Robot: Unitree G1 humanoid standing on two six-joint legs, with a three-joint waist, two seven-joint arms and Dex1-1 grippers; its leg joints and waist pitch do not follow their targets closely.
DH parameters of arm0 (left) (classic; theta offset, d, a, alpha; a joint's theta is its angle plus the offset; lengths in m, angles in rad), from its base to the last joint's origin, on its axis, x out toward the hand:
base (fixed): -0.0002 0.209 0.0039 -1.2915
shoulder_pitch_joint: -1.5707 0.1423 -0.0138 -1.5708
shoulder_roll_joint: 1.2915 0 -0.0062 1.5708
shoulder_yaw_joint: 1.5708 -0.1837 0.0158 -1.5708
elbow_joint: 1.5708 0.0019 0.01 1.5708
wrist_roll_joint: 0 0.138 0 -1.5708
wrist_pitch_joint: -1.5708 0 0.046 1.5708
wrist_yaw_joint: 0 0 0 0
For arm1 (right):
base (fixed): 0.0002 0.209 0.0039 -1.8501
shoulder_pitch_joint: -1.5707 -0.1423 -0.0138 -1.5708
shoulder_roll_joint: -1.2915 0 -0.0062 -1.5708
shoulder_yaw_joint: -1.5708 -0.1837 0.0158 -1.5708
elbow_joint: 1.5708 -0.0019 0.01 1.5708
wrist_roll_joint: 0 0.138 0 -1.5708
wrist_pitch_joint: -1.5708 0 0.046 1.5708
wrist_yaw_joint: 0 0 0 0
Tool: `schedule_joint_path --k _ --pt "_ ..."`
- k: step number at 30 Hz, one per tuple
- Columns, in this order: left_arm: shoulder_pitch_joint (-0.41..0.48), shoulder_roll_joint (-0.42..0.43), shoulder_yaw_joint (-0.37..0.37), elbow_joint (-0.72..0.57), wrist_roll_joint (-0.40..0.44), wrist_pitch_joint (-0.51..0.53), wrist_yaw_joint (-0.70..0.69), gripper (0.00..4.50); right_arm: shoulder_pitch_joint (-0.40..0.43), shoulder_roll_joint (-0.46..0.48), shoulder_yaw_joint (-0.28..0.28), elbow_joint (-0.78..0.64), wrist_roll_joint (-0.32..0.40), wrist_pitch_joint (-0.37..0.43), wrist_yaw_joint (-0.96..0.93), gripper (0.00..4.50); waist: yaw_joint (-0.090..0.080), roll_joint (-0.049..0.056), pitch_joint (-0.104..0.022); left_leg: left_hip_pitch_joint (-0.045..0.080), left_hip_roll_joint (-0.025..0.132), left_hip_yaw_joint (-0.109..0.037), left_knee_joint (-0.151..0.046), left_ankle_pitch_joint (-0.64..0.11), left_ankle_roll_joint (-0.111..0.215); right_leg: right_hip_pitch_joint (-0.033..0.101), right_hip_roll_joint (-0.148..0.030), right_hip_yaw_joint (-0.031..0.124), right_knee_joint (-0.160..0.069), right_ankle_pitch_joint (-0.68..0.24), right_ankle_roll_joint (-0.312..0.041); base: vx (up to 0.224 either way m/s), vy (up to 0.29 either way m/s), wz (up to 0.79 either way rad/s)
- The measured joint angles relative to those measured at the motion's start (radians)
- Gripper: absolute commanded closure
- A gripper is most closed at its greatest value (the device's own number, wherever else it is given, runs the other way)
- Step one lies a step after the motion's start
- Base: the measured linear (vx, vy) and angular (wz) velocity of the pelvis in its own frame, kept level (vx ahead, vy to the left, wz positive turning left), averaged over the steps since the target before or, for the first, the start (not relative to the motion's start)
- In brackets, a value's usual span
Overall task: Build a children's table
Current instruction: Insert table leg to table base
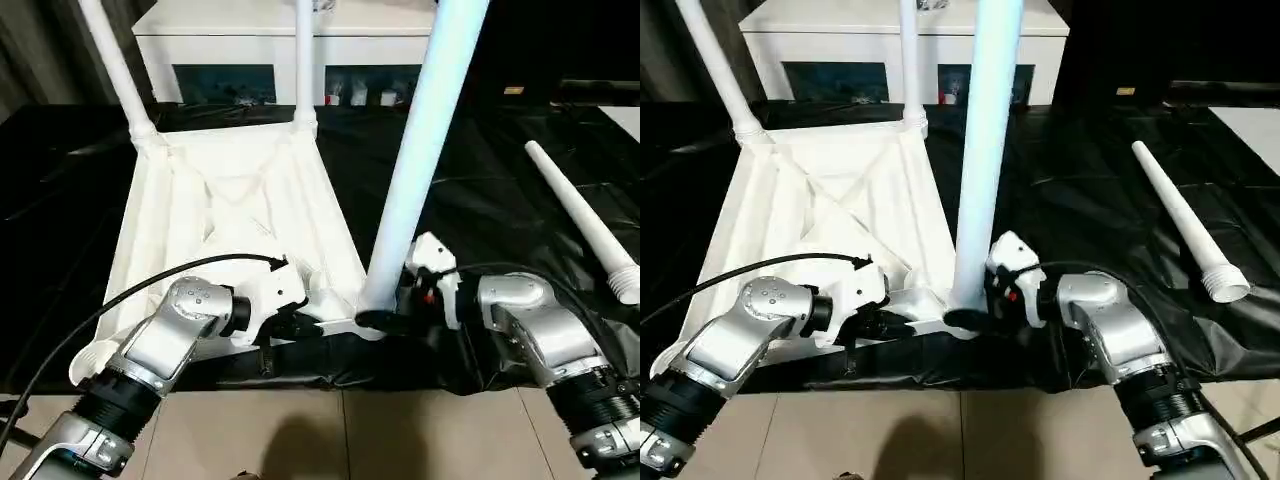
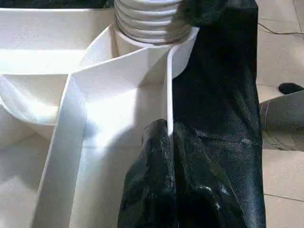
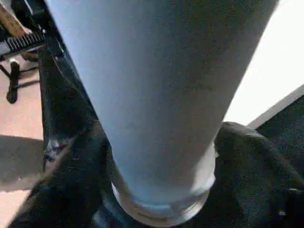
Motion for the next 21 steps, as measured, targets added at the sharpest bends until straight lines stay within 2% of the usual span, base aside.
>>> schedule_joint_path --k 1,2,5,7,13,18,21 --pt "0.0 0.0 0.0 0.0 0.0 0.0 0.0 4.5 0.0 0.0 0.0 0.003 -0.001 -0.002 0.001 1.02 0.0 0.0 0.0 0.0 0.0 0.0 0.0 0.0 0.0 0.0 0.0 0.0 0.0 0.0 0.0 0.0 0.0 0.0" --pt "0.0 0.0 0.0 0.0 0.0 0.0 0.001 4.5 0.0 0.0 0.001 0.007 -0.002 -0.007 0.001 1.26 0.0 0.0 0.0 0.0 0.0 0.0 0.0 0.0 0.0 0.0 0.0 0.0 0.0 0.0 0.0 0.0 0.0 0.0" --pt "0.0 -0.001 0.0 0.001 0.001 0.0 0.003 4.5 0.0 0.001 0.005 0.014 -0.002 -0.016 0.006 1.31 0.0 0.0 0.0 0.0 0.0 0.0 0.001 0.0 0.0 0.0 0.0 0.0 0.001 0.0 0.0 0.0 0.0 0.0" --pt "0.0 -0.001 0.0 0.001 0.002 -0.001 0.004 4.5 0.0 0.002 0.004 0.017 -0.003 -0.02 0.006 1.61 0.0 0.0 0.0 0.0 0.0 0.0 0.001 0.0 0.0 0.0 0.0 0.0 0.002 0.0 0.0 0.0 0.0 0.0" --pt "0.0 -0.001 0.004 0.007 0.002 0.0 0.01 4.5 0.0 0.022 -0.004 0.038 -0.003 -0.031 -0.006 1.77 -0.001 0.0 0.0 0.0 0.0 -0.001 0.004 0.0 0.001 0.0 0.0 0.0 0.005 0.0 0.0 0.0 0.0 0.0" --pt "-0.012 -0.049 0.033 0.046 0.012 0.036 0.094 4.5 -0.011 0.114 -0.053 0.107 -0.003 -0.028 -0.159 1.78 -0.029 -0.001 0.0 0.006 0.0 -0.002 0.006 0.0 0.0 0.0 -0.001 0.001 0.012 0.0 0.0 0.0 0.0 0.0" --pt "-0.041 -0.109 0.048 0.1 0.024 0.064 0.174 4.5 -0.016 0.179 -0.092 0.139 -0.015 -0.008 -0.298 1.78 -0.036 -0.001 -0.001 0.012 0.0 -0.003 0.003 0.0 -0.001 0.003 -0.001 0.001 0.013 0.0 0.0 0.0 0.0 0.0"
